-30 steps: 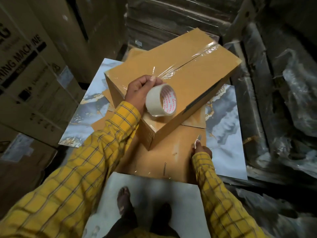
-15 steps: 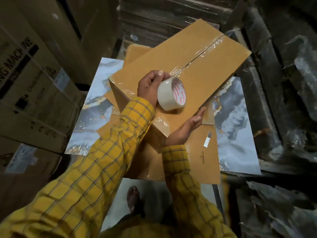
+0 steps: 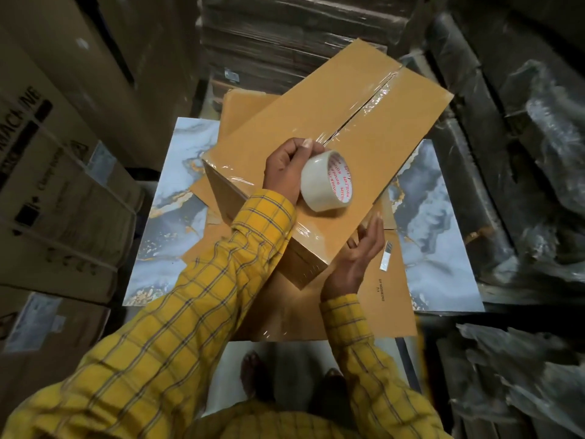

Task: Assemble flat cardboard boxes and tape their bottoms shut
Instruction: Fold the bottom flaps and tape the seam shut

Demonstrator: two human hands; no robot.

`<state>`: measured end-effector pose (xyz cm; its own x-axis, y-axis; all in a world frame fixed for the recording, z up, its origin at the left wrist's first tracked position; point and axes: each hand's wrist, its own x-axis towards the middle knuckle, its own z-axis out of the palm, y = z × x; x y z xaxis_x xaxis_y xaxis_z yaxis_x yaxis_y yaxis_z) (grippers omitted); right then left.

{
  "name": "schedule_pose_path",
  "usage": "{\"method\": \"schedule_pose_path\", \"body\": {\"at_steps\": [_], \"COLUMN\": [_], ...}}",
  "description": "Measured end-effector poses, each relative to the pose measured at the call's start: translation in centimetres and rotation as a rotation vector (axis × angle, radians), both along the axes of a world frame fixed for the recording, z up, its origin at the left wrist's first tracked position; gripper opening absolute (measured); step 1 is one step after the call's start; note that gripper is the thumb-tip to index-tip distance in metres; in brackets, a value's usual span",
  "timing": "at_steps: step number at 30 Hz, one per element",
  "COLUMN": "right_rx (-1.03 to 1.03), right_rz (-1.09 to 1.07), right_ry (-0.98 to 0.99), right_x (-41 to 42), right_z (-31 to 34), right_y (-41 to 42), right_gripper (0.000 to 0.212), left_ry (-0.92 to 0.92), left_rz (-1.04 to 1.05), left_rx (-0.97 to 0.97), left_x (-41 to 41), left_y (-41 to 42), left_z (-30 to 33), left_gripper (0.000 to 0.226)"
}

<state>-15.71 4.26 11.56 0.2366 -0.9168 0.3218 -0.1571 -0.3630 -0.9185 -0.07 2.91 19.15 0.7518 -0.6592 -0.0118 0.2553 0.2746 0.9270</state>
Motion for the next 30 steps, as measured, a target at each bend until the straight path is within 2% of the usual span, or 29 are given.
{"method": "schedule_pose_path", "body": {"at_steps": [3, 8, 13, 17, 21, 23, 26, 30], "right_rx": [-0.132, -0.213, -0.117, -0.057, -0.083, -0.051, 0.111, 0.333], "right_rz": [0.116, 0.201, 0.361, 0.292, 0.159, 0.085, 0.005, 0.031], "right_ry": [0.207, 0.397, 0.657, 0.54, 0.353, 0.299, 0.315, 0.446], "right_x": [-0.5, -1.6, -5.4, -6.3, -3.6, -1.6, 1.3, 3.8], "right_z": [-0.1, -1.7, -5.9, -4.7, -0.5, 1.8, 4.9, 7.1], "right_y": [0.0, -0.6, -0.4, -1.7, -6.4, -8.9, -12.5, -16.8], "right_gripper": [0.115, 0.124, 0.121, 0.114, 0.09, 0.084, 0.086, 0.082], "left_ry": [-0.002, 0.0, 0.018, 0.024, -0.093, -0.155, -0.205, -0.184], "left_rz": [-0.017, -0.043, -0.066, -0.137, -0.231, -0.211, -0.113, -0.005], "left_rx": [0.02, 0.023, 0.042, 0.086, 0.181, 0.196, 0.238, 0.374], "left_x": [0.1, 0.0, 0.0, 0.6, 1.4, 2.1, 5.1, 11.1], "left_y": [0.0, 0.1, 0.3, 0.2, -1.1, -2.2, -4.3, -7.2], "left_z": [0.0, 0.4, 0.7, 1.8, 3.6, 4.5, 5.9, 6.1], "left_gripper": [0.021, 0.024, 0.022, 0.019, 0.018, 0.021, 0.022, 0.018]}}
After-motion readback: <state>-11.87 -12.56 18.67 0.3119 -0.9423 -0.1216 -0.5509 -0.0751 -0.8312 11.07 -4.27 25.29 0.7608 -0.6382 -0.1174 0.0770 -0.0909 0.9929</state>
